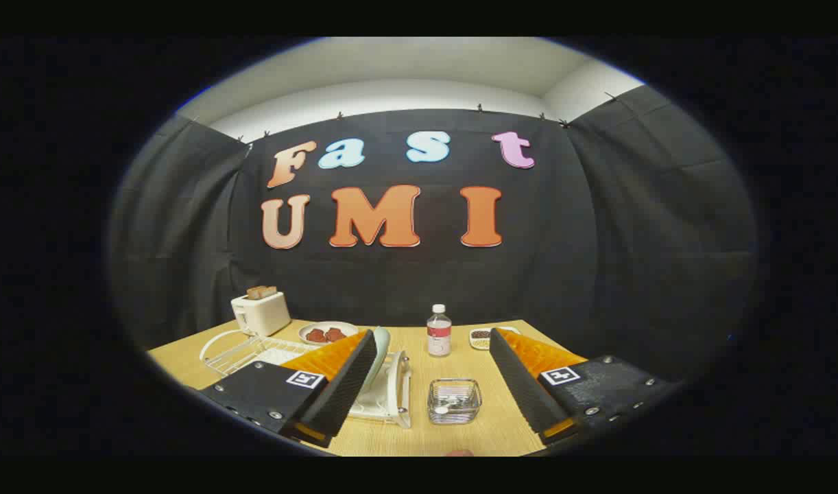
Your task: Take the plate from the dish rack, then take the spoon from the basket and place it into the plate.
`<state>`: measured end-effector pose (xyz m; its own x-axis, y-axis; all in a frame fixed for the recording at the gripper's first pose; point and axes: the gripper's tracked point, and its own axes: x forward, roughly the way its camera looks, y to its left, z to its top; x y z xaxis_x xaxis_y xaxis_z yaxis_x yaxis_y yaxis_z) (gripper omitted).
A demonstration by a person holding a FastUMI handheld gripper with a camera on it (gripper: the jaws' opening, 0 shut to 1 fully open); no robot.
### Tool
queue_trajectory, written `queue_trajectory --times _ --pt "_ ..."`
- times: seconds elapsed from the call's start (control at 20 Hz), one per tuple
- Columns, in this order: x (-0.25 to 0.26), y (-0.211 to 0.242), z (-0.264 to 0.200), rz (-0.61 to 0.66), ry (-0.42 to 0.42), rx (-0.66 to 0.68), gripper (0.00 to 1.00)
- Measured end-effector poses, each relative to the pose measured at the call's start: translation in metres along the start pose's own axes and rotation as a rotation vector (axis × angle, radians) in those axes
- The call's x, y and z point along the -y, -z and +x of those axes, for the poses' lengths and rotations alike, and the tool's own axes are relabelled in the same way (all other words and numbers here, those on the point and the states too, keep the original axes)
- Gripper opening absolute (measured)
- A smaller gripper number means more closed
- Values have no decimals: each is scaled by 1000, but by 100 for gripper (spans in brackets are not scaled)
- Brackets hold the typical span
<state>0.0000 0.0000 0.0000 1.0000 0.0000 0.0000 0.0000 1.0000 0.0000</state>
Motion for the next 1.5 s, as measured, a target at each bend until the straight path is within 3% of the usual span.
queue_trajectory --times 1.1,1.5 --pt "-3 29 6 49 -3 -77 99" --pt "-36 43 31 77 -32 -178 99"
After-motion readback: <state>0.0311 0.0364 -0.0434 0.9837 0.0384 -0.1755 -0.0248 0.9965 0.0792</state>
